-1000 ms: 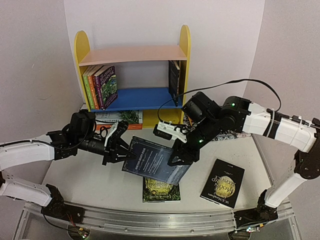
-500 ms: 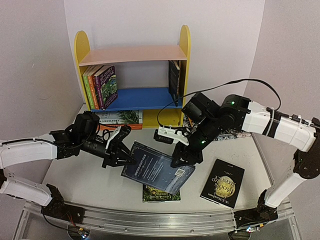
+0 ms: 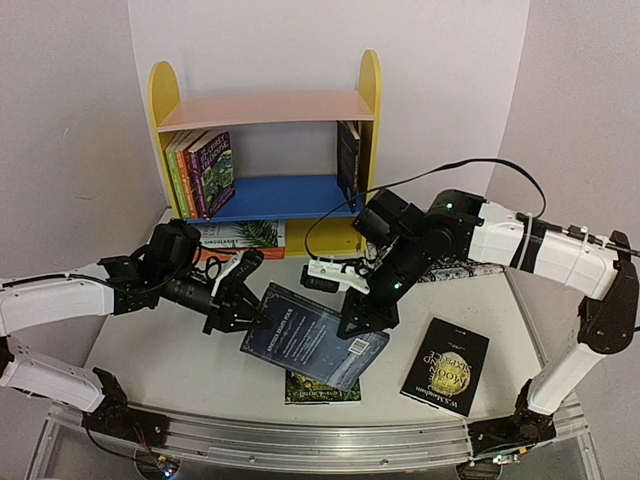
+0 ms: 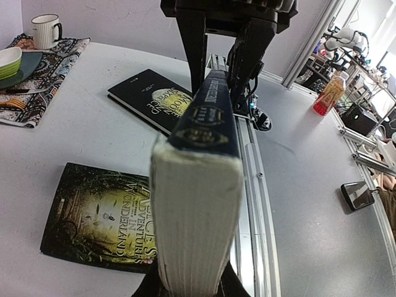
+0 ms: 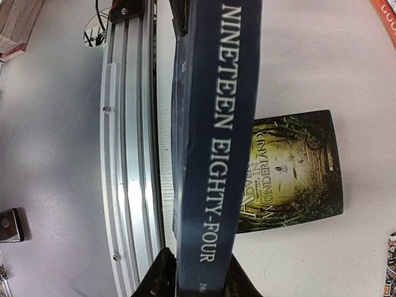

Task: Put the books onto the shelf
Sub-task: Pass from the left arm to the right

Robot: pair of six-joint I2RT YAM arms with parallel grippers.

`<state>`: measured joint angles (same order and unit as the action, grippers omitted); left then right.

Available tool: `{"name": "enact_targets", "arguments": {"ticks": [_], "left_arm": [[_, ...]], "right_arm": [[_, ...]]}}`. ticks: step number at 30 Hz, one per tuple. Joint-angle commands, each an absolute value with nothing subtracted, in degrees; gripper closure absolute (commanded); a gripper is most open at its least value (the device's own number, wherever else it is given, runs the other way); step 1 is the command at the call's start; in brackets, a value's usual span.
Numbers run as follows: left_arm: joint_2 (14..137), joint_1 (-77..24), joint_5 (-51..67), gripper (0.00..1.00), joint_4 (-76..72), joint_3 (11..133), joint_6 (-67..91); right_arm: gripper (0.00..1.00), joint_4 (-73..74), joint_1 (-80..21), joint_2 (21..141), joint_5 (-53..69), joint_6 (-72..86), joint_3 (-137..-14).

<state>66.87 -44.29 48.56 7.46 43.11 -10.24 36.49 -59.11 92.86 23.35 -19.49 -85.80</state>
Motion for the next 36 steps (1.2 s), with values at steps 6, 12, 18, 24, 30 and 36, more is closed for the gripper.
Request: {"name": "enact_targets", "arguments": {"ticks": [6,12,18,24,30,36], "left_arm": [[66.01,-44.04,50.48,1.00,1.68,48.60,-10.28],[66.15,-44.03,50.71,1.00,2.03,49.22,-10.31],[66.37,-44.03,50.68,1.00,2.51,49.39,-10.80],[66.06,-44.03,50.89,1.00,2.94,49.56,-10.97],[65.90,-44.03,50.82,1.00,3.57,49.54,-11.49],[65.51,-44.03,49.61,0.73,4.04,49.51,-12.49]], "right_arm": [[0.90,40.93,-59.32,94.67,25.70,-20.57,-88.92],[0.99,43.10,-59.25,96.41,25.62,-20.57,-90.00],[0.83,43.39,-59.32,97.29,24.52,-20.28,-90.43],[0.69,43.85,-59.29,97.47,24.43,-20.72,-90.53],[0.77,44.16,-59.28,98.01,24.61,-20.83,-90.98],[1.00,44.57,-59.24,98.40,23.92,-21.17,-91.84]]}}
